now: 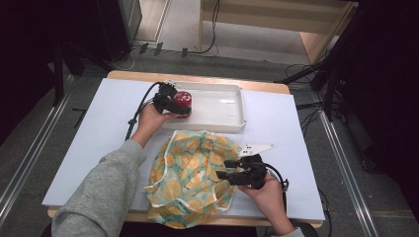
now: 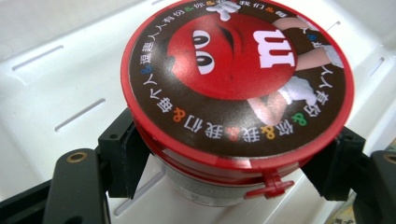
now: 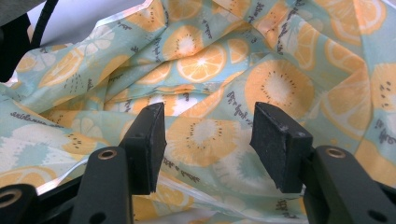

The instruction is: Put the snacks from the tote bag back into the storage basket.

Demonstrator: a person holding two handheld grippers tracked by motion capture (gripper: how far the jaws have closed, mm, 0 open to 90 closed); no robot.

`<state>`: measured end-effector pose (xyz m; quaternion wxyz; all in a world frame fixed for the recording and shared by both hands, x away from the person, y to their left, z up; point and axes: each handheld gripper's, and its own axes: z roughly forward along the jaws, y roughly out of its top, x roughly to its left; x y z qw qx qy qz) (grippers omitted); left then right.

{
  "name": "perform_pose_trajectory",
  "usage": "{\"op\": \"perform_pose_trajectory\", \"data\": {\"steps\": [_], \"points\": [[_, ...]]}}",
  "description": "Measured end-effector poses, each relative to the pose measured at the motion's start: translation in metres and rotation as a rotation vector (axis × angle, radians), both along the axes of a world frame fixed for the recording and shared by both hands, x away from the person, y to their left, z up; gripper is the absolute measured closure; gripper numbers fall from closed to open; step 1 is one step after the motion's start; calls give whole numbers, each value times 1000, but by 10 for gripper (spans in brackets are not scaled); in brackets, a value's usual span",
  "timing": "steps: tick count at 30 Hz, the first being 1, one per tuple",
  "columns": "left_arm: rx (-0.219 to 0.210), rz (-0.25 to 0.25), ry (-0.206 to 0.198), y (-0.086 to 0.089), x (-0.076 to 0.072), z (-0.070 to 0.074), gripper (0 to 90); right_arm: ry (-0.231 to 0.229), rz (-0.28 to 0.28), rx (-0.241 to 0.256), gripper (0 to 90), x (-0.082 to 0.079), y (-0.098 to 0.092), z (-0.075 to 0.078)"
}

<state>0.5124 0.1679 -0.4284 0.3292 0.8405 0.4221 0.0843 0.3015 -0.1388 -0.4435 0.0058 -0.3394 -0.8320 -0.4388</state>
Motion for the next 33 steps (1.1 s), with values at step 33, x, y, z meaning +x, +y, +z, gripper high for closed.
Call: {"op": "perform_pose_trajectory", "data": {"steps": [33], "points": [[35, -34, 0, -2, -7, -20, 214, -8, 5, -14, 469, 0, 1, 0]]}}
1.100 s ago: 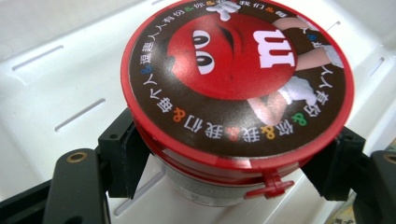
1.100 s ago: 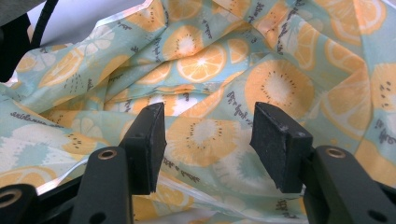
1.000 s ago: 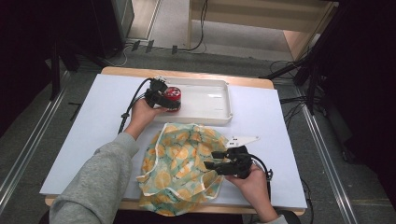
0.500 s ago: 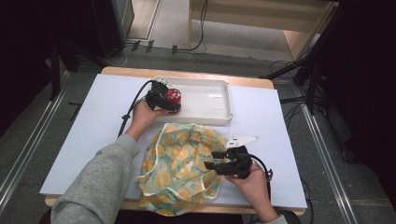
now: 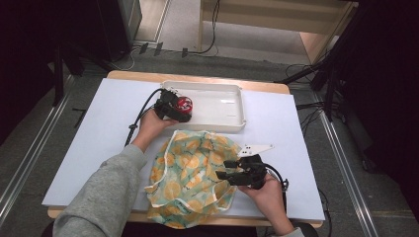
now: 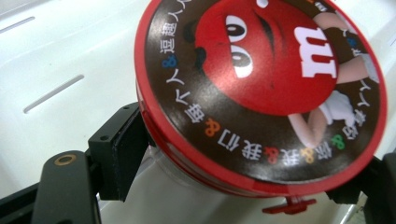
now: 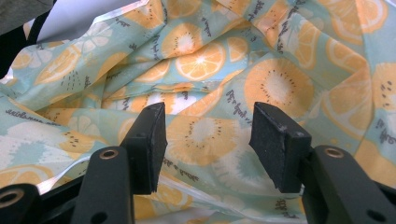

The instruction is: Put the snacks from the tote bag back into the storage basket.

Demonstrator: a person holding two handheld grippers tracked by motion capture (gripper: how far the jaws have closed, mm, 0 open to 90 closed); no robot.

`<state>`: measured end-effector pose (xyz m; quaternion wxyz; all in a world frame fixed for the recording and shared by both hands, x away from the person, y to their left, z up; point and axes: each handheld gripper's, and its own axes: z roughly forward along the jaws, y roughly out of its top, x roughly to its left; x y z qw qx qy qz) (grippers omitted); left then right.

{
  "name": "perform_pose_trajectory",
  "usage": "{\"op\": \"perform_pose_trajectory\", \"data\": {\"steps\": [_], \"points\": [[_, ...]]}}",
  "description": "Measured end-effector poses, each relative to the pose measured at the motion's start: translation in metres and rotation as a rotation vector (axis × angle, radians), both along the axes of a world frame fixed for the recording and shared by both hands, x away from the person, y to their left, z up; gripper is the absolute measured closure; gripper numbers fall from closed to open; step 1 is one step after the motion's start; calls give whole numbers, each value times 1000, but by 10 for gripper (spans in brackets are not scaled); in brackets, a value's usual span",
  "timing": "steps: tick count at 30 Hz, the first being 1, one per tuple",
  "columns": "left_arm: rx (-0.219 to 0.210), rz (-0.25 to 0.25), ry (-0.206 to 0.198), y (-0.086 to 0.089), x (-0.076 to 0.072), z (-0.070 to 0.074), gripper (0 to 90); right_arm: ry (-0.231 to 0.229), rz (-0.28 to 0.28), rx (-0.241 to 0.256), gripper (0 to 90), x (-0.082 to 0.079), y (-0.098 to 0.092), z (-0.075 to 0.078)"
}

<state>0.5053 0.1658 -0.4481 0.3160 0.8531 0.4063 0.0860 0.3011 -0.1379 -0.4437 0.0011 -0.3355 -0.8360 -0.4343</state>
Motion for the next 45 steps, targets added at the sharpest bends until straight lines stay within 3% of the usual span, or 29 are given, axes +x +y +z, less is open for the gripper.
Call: {"op": "perform_pose_trajectory", "data": {"steps": [11, 15, 18, 20, 26, 30, 34, 38, 45], "points": [[2, 4, 1, 1, -2, 2, 215, 0, 0, -2, 469, 0, 0, 0], [-22, -6, 8, 4, -4, 5, 175, 1, 0, -3, 469, 0, 0, 0], [4, -16, 13, 4, -7, 6, 146, 0, 0, -3, 469, 0, 0, 0], [14, -11, -3, 5, -9, 8, 147, -1, -2, 1, 469, 0, 0, 0], [-13, -10, -16, 12, -16, 17, 155, -2, -2, -1, 469, 0, 0, 0], [-54, 0, -30, 17, -22, 22, 218, -4, -2, -1, 469, 0, 0, 0], [-41, 4, -46, 19, -27, 26, 254, -4, -1, -2, 469, -1, 0, 0], [-77, 5, -37, 25, -31, 30, 336, -4, -1, -3, 469, -1, -1, 0], [-100, 2, -18, 35, -37, 34, 451, -8, -2, -4, 469, -1, -1, 0]]}}
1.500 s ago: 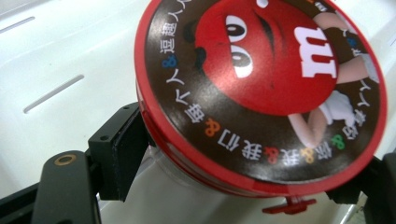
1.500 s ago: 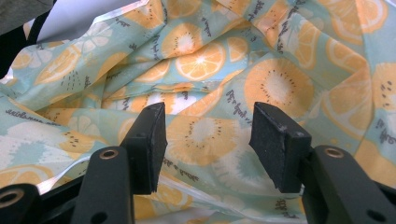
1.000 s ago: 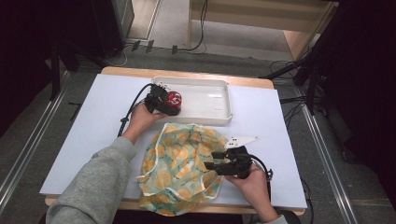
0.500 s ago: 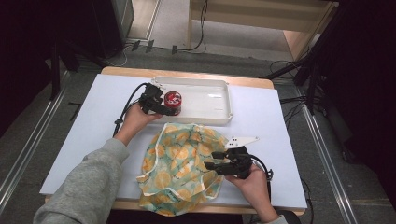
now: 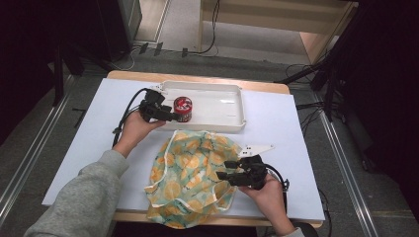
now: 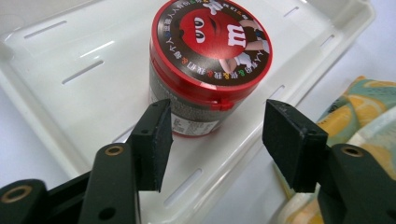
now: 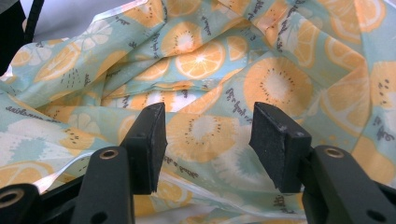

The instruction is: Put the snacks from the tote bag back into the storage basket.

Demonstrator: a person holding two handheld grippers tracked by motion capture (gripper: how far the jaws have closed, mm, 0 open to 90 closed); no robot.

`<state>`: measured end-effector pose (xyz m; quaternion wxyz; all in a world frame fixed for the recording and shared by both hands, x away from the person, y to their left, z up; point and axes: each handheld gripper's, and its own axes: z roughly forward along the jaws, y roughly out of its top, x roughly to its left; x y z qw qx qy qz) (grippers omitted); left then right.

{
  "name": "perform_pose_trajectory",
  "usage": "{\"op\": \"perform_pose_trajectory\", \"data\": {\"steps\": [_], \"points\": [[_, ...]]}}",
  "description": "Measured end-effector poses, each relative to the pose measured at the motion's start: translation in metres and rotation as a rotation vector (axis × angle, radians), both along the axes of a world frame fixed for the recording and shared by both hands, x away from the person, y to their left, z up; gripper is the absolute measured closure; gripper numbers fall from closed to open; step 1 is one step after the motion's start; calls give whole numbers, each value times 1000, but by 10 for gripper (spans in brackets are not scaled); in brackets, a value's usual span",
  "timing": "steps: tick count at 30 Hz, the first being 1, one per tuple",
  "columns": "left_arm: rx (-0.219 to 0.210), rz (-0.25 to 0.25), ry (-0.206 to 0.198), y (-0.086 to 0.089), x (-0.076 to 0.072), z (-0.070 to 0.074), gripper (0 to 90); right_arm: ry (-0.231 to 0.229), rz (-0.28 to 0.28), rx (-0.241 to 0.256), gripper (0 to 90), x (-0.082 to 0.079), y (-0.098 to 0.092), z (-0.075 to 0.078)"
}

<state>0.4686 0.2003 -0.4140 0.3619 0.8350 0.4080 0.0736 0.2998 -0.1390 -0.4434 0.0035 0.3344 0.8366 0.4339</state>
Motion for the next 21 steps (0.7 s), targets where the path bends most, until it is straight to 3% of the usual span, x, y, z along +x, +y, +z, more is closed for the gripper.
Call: {"op": "perform_pose_trajectory", "data": {"steps": [4, 10, 15, 21], "points": [[-5, -1, 0, 5, -2, 1, 541, 1, 1, 2, 469, 0, 0, 0], [-30, -14, -21, 8, -8, 4, 798, -2, 4, 4, 468, 0, 0, 0], [-21, -27, -31, 3, -10, 5, 893, -5, 1, 3, 466, 0, 0, 0], [-3, -36, -23, -5, -11, 1, 900, -2, 2, 4, 463, -1, 0, 1]]}}
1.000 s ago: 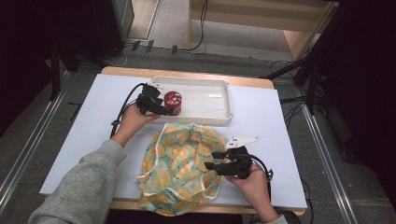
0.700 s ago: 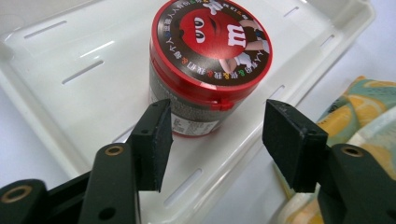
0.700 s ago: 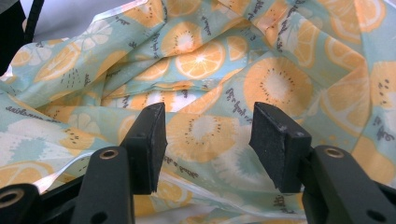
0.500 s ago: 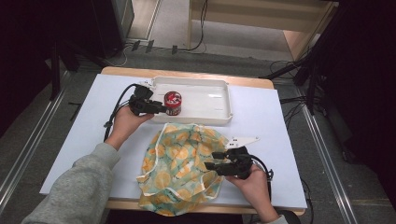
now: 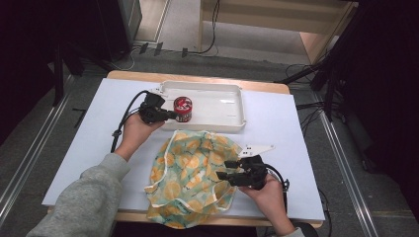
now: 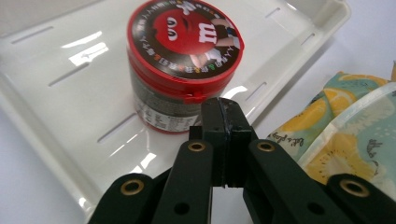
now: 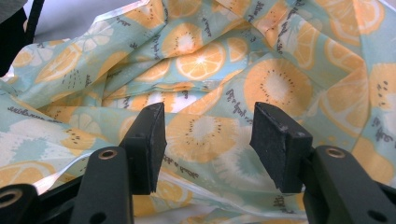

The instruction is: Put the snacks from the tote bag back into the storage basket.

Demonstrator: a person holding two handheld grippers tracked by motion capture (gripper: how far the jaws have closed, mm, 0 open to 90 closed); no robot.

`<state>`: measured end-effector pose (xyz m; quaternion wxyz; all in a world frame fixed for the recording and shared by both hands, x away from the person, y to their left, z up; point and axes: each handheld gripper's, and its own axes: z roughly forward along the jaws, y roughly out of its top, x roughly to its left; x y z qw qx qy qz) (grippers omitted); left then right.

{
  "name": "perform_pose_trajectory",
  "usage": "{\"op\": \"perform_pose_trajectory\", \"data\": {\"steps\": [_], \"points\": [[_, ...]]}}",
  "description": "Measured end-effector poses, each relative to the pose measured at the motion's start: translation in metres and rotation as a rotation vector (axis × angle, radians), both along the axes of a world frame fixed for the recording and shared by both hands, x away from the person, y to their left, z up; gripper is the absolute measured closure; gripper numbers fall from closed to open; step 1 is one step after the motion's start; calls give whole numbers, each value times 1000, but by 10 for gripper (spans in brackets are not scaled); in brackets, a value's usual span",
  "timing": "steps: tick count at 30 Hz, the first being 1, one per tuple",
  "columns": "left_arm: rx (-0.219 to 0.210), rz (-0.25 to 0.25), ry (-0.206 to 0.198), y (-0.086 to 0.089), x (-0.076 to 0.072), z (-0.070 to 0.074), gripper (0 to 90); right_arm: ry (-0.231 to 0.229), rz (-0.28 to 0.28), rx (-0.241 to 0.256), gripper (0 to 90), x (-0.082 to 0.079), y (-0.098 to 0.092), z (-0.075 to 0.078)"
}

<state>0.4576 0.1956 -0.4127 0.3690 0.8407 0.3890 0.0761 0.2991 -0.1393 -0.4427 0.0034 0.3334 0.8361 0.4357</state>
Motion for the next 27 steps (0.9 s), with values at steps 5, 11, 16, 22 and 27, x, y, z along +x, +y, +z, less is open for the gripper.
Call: {"op": "perform_pose_trajectory", "data": {"steps": [5, 11, 16, 22, 27], "points": [[-5, 0, -3, -4, 1, -2, 900, -2, -3, 1, 462, 0, -1, 0], [4, 11, 2, -5, 2, -5, 900, -3, -2, 2, 462, 0, 0, 0], [8, 10, 7, -5, 3, -6, 900, -1, 2, -2, 462, 0, 0, 0], [5, 17, 10, -2, 5, -7, 899, 0, 4, 0, 462, 0, 0, -1], [-3, 35, 21, 2, 8, -8, 888, 1, 4, -1, 462, 0, 0, -1]]}}
